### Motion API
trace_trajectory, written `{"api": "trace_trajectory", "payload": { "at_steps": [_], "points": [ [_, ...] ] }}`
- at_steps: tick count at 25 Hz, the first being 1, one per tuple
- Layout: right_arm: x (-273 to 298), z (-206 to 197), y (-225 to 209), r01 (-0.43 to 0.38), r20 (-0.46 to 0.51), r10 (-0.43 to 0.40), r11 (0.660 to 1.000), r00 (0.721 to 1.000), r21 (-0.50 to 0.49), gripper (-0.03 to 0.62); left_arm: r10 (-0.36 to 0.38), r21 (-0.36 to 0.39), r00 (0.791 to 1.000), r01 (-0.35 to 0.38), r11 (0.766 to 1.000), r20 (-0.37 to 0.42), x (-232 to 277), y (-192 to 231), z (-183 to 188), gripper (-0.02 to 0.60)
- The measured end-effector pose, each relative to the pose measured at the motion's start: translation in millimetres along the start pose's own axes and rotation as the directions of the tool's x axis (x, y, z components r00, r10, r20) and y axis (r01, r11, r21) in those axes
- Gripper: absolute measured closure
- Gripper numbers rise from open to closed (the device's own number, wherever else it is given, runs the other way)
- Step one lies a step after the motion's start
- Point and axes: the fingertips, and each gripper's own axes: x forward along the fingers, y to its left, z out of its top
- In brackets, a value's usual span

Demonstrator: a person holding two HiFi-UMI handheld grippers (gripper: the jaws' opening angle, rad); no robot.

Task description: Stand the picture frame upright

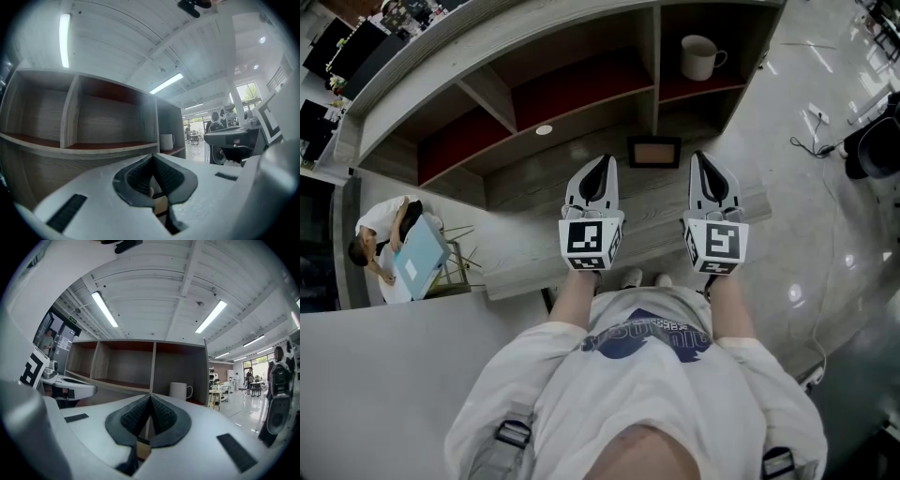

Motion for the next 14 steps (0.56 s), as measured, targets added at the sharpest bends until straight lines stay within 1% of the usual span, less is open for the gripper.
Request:
{"api": "trace_trajectory", "payload": {
  "at_steps": [3, 8, 14],
  "points": [
    [-3.1, 5.4, 1.9, -0.01, 0.019, 0.011, 1.0, 1.0, -0.011, 0.597, -0.001, 0.001, 1.0, 0.001, 1.0, 0.007, -2.9, -1.4, 1.6, 0.575],
    [-7.2, 8.6, 8.1, -0.028, 0.019, 0.029, 0.999, 0.999, -0.041, 0.597, -0.004, 0.002, 1.0, 0.004, 1.0, 0.006, -8.3, -2.5, 0.4, 0.575],
    [-11.5, 12.6, 9.7, -0.035, 0.029, 0.036, 0.998, 0.999, -0.046, 0.597, -0.005, 0.007, 1.0, 0.005, 1.0, -0.001, -14.0, -1.4, -2.0, 0.575]
  ]
}}
